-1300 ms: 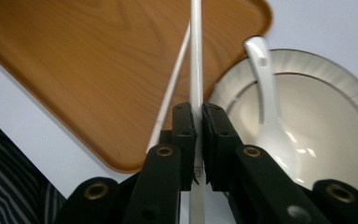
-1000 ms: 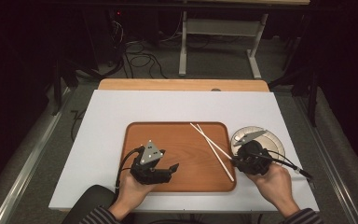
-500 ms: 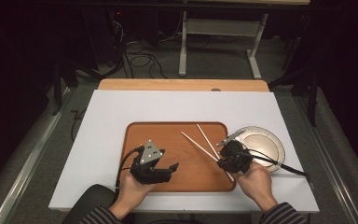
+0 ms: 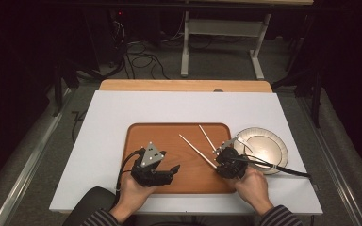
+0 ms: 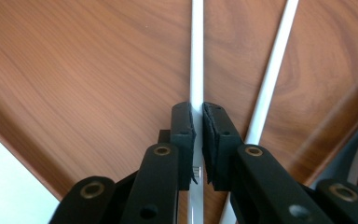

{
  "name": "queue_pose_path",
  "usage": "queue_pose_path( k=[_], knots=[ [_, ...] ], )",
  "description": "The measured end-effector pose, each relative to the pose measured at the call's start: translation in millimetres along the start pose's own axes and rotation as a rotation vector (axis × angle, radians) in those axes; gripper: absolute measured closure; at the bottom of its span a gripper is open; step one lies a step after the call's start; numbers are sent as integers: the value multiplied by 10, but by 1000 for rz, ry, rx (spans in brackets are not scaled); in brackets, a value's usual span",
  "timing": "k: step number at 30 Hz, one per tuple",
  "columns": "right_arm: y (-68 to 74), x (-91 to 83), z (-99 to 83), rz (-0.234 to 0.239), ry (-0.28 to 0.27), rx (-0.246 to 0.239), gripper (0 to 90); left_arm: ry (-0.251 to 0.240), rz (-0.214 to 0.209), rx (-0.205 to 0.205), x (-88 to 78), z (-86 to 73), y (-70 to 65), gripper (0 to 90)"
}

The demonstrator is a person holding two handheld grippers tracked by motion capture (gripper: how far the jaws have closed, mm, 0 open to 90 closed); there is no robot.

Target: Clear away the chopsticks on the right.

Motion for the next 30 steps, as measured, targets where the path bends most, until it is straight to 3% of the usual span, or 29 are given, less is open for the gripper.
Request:
queue_pose_path(
  k=[11,17,24,30],
  knots=[
    [-5,5,-30,-25,12,-26,821,-43,-5,-9,-44,46,4,339],
    [-4,-3,-27,-28,10,-34,820,-44,-3,-9,-42,46,6,340],
    [-41,-120,80,-43,-70,-48,821,-50,5,-12,-46,54,20,340],
    [-6,-69,206,4,-119,-50,874,-48,9,-12,-43,48,23,339]
  ],
)
Point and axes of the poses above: each handheld gripper's, and its own axes: x roughly forward along the jaws, z roughly out of its top, y roughly to its left, the point moved 10 cm from there along x, roughly forward along the jaws, and after that the axes turned 14 degrees about -x, right-handed, at the moved point
